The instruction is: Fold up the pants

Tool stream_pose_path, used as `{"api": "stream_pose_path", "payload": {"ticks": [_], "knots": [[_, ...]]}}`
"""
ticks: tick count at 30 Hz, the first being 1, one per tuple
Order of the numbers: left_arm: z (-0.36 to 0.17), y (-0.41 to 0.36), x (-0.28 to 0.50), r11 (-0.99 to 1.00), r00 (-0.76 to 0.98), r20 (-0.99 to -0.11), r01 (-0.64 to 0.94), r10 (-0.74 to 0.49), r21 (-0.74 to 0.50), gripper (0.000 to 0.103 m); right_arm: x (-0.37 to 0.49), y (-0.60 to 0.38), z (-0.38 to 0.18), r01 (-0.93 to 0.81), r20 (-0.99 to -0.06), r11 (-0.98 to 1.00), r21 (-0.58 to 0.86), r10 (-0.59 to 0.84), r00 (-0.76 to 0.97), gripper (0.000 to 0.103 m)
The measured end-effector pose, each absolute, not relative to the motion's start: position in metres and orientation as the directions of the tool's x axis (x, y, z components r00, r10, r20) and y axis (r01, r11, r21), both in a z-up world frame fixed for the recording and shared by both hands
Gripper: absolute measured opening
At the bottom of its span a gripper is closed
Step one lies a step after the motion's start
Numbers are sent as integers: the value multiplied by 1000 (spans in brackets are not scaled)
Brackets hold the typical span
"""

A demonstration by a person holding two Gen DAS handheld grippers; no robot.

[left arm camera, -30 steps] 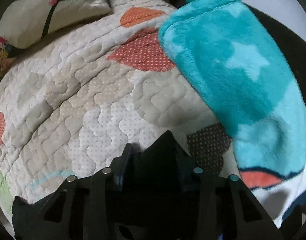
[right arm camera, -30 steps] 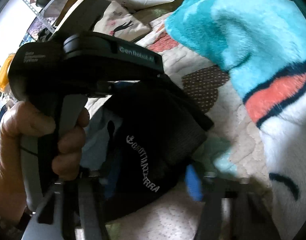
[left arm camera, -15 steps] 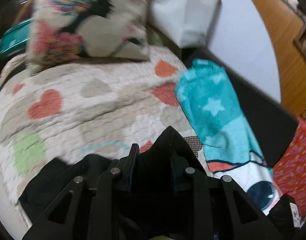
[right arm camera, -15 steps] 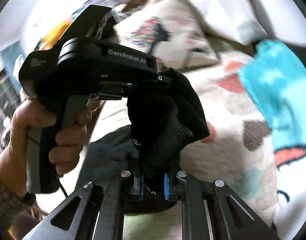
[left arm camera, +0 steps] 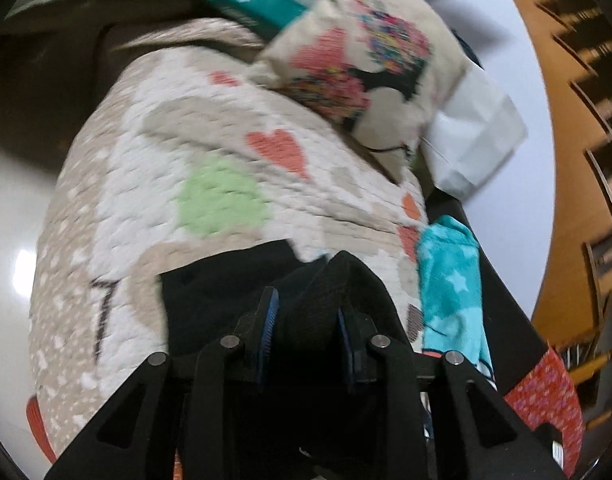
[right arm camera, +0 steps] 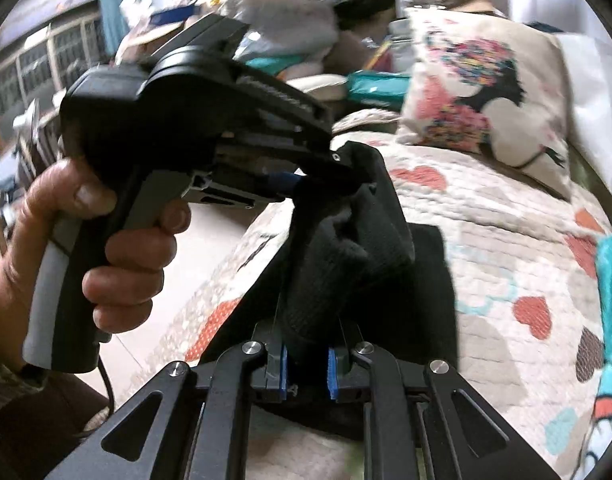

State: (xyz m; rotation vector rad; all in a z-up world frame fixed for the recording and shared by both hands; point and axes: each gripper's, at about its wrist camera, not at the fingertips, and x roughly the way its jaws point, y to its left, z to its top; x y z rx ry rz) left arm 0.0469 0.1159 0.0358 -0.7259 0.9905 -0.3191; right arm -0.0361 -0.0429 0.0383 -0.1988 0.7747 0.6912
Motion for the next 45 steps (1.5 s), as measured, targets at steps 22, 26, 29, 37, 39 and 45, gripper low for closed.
{"api": "stream_pose_path", "payload": {"ticks": [22,26,29,37,39,45], "knots": [[-15,203,15,581,490,-709,-412,-507,-702,48,-79,0,18,-744,-741,669,-10,494,454,76],[-25,214,12,539,471,-700,-447,-536,-714,49,-88,-9,20,-747,-754,664,-9,487,442,76],[-32,218,8,491,477,-676,-466,-561,-736,50,-90,-17,22,-740,-761,672,4,482,434,76],[-48,233,-8,451,452,-739,-593,-499,-667,52,-92,-49,36,-695,-747,718,20,473,467,76],[-43,243,-16,402,505,-714,-595,-485,-695,52,-87,-63,44,-661,-732,750,38,471,492,76],[12,226,-31,556,611,-703,-463,-364,-690,52,-66,-105,54,-536,-698,841,78,430,573,78]]}}
